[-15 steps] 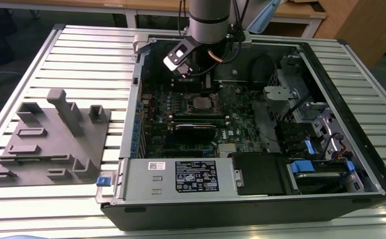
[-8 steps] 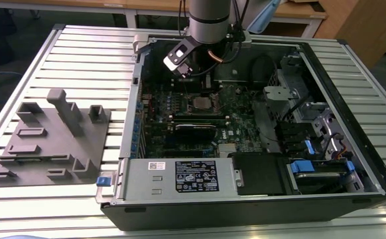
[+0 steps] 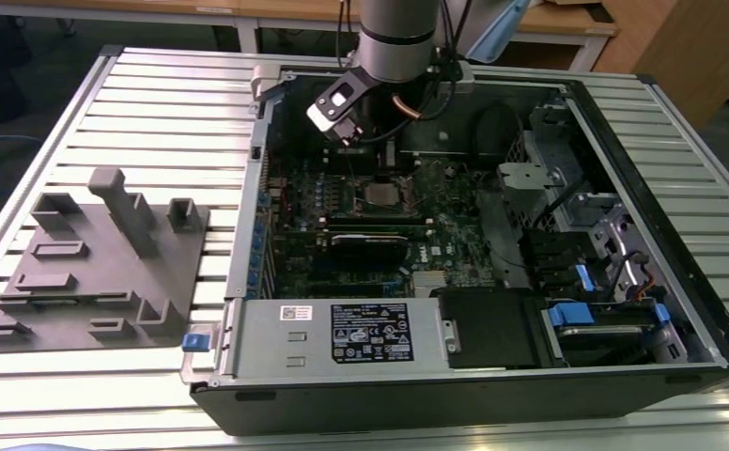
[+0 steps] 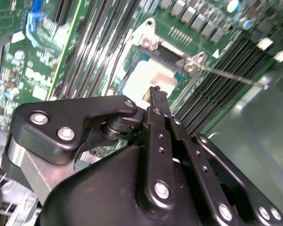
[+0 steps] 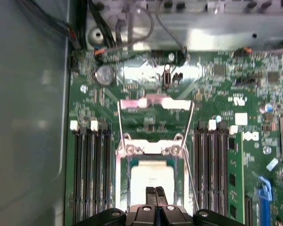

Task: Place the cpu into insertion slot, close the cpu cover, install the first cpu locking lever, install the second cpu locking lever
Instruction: 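Place the cpu into insertion slot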

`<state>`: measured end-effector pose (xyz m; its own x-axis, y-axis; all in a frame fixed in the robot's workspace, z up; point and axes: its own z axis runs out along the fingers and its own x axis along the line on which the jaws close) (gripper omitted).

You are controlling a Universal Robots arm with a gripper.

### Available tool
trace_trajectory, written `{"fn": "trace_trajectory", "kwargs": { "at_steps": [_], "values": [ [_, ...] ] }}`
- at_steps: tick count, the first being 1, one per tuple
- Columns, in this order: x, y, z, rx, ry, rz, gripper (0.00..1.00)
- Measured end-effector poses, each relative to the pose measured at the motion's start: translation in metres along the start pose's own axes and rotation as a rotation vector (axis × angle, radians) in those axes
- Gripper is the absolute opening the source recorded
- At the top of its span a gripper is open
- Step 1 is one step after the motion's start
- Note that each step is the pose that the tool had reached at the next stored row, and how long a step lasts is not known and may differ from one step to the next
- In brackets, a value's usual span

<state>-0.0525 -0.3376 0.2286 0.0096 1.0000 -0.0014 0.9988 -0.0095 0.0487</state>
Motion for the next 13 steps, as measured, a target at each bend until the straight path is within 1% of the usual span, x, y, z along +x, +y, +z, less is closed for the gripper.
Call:
{"fn": "trace_trajectory", "kwargs": {
  "at_steps": [1, 5, 13],
  "values": [
    [0.0000, 0.0000, -0.0001, 0.0030, -0.0003, 0.000, 0.11],
    [0.0000, 0.0000, 0.0000, 0.0099, -0.0001, 0.000, 0.11],
    [0.0000, 0.0063, 0.0004, 0.0119, 0.0000, 0.000, 0.11]
  ]
}}
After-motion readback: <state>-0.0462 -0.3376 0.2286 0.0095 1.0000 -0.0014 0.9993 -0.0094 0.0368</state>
